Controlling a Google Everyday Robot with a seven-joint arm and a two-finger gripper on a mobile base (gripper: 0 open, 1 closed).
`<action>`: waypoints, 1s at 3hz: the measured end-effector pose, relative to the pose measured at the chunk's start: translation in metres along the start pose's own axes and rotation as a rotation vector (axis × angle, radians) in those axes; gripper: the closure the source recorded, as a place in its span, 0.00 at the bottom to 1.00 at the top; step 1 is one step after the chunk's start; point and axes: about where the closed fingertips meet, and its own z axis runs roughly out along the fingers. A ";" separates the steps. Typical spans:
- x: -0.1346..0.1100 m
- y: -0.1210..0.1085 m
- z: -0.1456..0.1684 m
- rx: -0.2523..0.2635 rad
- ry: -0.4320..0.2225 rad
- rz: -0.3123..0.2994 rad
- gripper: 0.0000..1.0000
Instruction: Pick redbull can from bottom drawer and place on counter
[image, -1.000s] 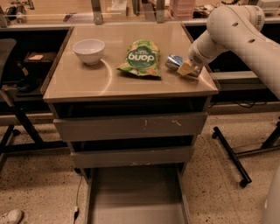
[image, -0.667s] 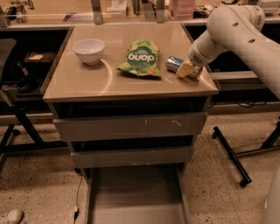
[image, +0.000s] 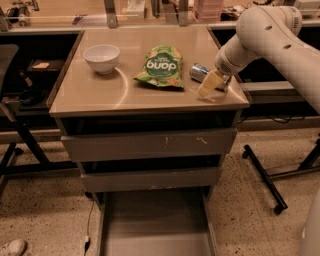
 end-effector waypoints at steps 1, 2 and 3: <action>-0.009 -0.022 -0.051 0.083 -0.014 0.023 0.00; 0.004 -0.057 -0.153 0.267 -0.004 0.097 0.00; 0.026 -0.084 -0.275 0.496 0.035 0.194 0.00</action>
Offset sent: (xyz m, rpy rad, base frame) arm -0.1242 -0.1458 0.2834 -0.0806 -0.3779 -0.4459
